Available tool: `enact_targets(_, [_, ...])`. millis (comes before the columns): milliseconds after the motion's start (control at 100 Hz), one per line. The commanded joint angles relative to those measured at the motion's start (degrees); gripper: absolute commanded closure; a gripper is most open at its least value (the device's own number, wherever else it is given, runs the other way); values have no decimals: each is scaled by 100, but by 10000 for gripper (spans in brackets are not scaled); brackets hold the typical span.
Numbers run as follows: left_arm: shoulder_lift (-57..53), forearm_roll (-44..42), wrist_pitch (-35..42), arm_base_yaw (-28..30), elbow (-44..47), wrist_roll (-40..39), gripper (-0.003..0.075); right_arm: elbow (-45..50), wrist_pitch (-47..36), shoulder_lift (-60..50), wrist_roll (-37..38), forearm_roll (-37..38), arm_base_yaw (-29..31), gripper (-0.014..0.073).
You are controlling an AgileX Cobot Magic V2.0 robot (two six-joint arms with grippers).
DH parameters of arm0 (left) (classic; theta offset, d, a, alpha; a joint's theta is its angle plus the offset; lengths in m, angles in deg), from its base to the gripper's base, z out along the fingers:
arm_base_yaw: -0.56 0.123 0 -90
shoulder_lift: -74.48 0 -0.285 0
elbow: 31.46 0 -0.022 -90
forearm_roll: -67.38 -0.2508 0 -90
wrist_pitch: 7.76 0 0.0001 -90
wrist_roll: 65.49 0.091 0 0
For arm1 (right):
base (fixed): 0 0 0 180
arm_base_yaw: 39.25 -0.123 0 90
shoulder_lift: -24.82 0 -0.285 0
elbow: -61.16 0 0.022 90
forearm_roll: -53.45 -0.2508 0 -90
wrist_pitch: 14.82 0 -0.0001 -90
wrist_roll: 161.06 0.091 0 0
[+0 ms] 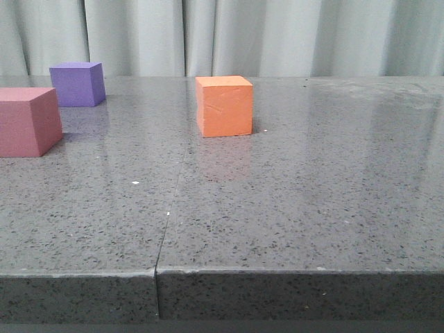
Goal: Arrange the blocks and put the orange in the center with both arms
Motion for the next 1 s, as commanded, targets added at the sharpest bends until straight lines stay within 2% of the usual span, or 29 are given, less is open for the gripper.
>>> enact_targets(0, [-142, 46, 361, -24, -143, -44, 741, -125, -385, 40, -13, 51, 9, 654])
enact_targets(260, [757, -9, -806, -24, -1422, -44, 741, -125, -385, 40, -13, 51, 9, 654])
enact_targets(490, [2213, -9, -2388, -24, -2787, -44, 741, -125, -385, 40, -13, 51, 9, 654])
enact_targets(650, [3234, -9, -3143, -24, -3612, -33, 740, -125, -385, 40, -13, 51, 9, 654])
enact_targets(770, [3894, 2, -3393, -24, -4039, 479, 723, -125, -385, 40, -13, 51, 9, 654])
enact_targets(860, [4300, 43, -3381, -24, -4284, 983, 610, -125, -385, 40, -13, 51, 9, 654])
enact_targets(990, [4728, 57, -3216, -24, -4580, 1325, 311, -125, -385, 40, -13, 51, 9, 654])
